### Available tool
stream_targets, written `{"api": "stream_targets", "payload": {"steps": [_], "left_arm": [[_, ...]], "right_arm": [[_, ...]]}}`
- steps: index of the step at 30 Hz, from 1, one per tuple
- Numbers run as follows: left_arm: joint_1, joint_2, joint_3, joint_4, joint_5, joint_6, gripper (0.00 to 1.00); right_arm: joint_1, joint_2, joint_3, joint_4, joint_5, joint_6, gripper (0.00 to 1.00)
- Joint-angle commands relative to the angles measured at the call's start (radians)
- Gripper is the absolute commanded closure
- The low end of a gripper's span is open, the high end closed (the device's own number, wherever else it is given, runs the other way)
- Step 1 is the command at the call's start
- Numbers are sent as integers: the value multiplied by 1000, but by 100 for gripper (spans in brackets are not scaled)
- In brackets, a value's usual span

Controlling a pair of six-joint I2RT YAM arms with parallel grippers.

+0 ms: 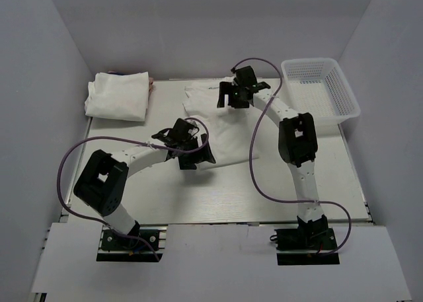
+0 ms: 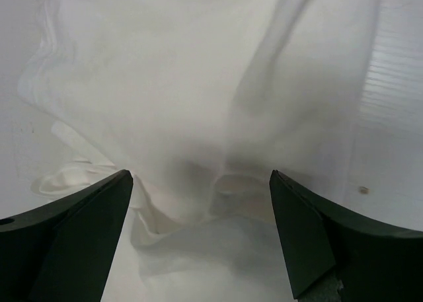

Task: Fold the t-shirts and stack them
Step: Grab one side of the 2/3 rectangular tshirt with both arms

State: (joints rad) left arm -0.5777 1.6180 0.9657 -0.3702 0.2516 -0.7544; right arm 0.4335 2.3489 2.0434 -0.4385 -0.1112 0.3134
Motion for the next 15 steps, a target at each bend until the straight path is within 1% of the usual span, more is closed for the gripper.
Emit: {"api": "stream_targets", "payload": {"steps": [1,2,3,4,5,6,7,8,9,10,11,12,13,14,15], "left_arm": [[-11,-26,19,-19,-20,-3,4],[-11,-26,19,-29,-34,-3,7],[-20,-26,10,-29,-43,-3,9],[-21,-26,10,-29,-55,6,11],[-21,-26,-1,-29,-64,6,12],[-21,-14,-1,-18,-64,6,17],[-21,-13,-10,-18,-64,6,18],[-21,9,-10,-18,-64,18,20],[-21,19,-1,-18,-77,18,23],[-21,28,11,-33,-92,18,23],[-21,28,11,-33,-113,30,25],[-21,43,11,-33,-114,41,29],[-21,60,22,-33,-126,41,31],[-21,69,31,-45,-135,50,31],[-21,89,31,-55,-135,59,35]], "right_arm": [[-38,-52,52,-55,2,-4,10],[-42,-119,32,-51,4,-11,10],[-48,-147,-29,-49,7,-14,10],[-50,-175,-111,-39,11,-16,10],[-52,-279,-211,-25,13,-13,10],[-59,-315,-265,-17,25,-13,10],[-70,-382,-367,-5,25,-7,10],[-76,-416,-472,1,24,-5,10],[-88,-506,-520,9,24,-4,10],[-99,-531,-566,11,22,-4,10],[-104,-559,-679,11,21,-5,10],[-116,-626,-712,3,19,-4,10],[-125,-643,-803,-2,-1,0,10],[-131,-661,-833,-5,-8,1,10],[-134,-710,-863,10,-19,7,10]]}}
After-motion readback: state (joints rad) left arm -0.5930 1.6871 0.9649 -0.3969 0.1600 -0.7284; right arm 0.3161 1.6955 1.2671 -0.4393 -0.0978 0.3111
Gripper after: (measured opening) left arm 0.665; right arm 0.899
